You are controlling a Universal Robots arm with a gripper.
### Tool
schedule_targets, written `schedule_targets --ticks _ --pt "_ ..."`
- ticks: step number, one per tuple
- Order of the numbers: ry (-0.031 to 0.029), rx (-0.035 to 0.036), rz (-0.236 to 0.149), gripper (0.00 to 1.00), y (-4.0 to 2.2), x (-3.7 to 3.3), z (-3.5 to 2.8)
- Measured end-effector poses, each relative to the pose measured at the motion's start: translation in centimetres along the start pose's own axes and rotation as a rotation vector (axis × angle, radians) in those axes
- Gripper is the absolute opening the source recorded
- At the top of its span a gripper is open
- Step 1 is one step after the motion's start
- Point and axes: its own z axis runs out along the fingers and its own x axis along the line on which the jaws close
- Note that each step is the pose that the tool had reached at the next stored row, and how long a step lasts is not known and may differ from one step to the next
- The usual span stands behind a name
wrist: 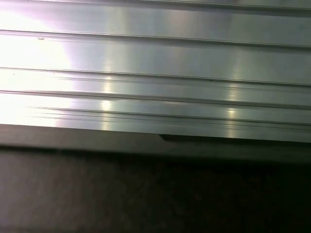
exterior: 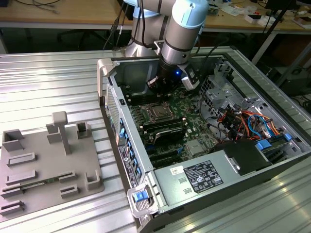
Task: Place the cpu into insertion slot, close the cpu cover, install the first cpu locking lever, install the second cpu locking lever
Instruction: 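Install the first cpu locking lever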
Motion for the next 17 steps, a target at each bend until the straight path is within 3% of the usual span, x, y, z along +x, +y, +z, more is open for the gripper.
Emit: schedule_targets --ticks 17 --pt "-0.0001 -0.0003 0.0 0.11 -0.19 0.0 -0.19"
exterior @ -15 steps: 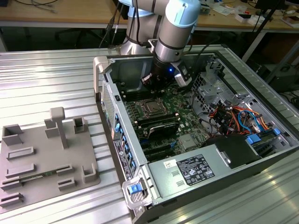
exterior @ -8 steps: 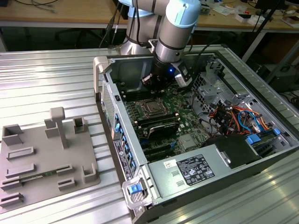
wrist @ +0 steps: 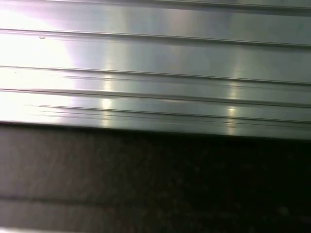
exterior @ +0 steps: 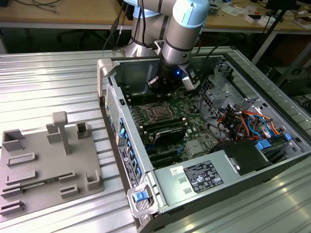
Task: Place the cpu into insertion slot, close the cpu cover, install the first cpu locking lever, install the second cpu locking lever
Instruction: 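Install the first cpu locking lever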
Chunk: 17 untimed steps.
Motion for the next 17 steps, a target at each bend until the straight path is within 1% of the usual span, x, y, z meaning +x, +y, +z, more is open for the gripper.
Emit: schedule_targets --ticks 8,10,11,12,17 --pt "0.0002 0.0004 0.0 0.11 -0.03 0.0 0.11" --pt "0.0004 0.0029 0.0 0.11 -0.06 0.01 0.19" --pt "0.0002 0.0031 0.0 0.11 -0.05 0.0 0.18" --pt "0.0001 0.0031 0.0 0.11 -0.04 0.0 -0.01" --pt "0.0004 0.0036 0.0 0.11 -0.08 0.01 -0.03"
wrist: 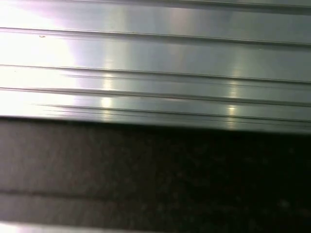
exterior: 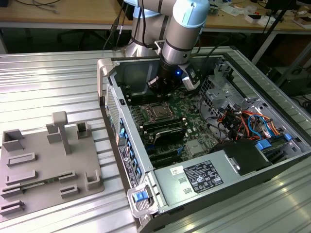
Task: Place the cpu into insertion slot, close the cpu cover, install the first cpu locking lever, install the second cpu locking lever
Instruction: 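Install the first cpu locking lever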
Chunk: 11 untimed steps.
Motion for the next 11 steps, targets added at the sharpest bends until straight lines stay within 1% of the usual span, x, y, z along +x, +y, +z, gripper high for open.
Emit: schedule_targets --ticks 6,11 --pt "0.0002 0.0015 0.0 0.11 -0.09 0.01 0.0" --pt "0.0003 0.0047 0.0 0.11 -0.1 0.0 0.12"
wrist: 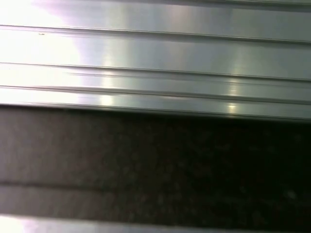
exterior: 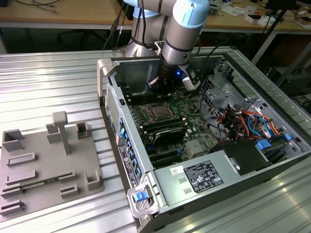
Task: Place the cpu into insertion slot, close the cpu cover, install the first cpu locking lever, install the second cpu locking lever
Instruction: 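Install the first cpu locking lever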
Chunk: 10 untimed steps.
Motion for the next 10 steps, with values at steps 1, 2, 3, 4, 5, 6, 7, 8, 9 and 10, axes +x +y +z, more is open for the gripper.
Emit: schedule_targets --ticks 1,2,3,4,5,6,7,8,9,10 --pt "0.0002 0.0007 0.0 0.11 -0.01 0.0 0.03" --pt "0.0005 0.0021 0.0 0.11 -0.01 0.01 0.08" --pt "0.0005 0.0027 0.0 0.11 -0.01 0.01 0.11" --pt "0.0005 0.0032 0.0 0.11 -0.01 0.01 0.15" --pt "0.0003 0.004 0.0 0.11 -0.02 0.0 0.21" --pt "0.0003 0.0045 0.0 0.11 -0.01 0.0 0.24" --pt "-0.0006 0.0022 0.0 0.11 0.02 -0.01 0.33" --pt "-0.0005 0.0038 0.0 0.11 0.02 -0.02 0.37" --pt "-0.0001 0.0053 0.0 0.11 0.0 -0.01 0.38" --pt "0.0003 0.0064 0.0 0.11 -0.01 0.0 0.37"
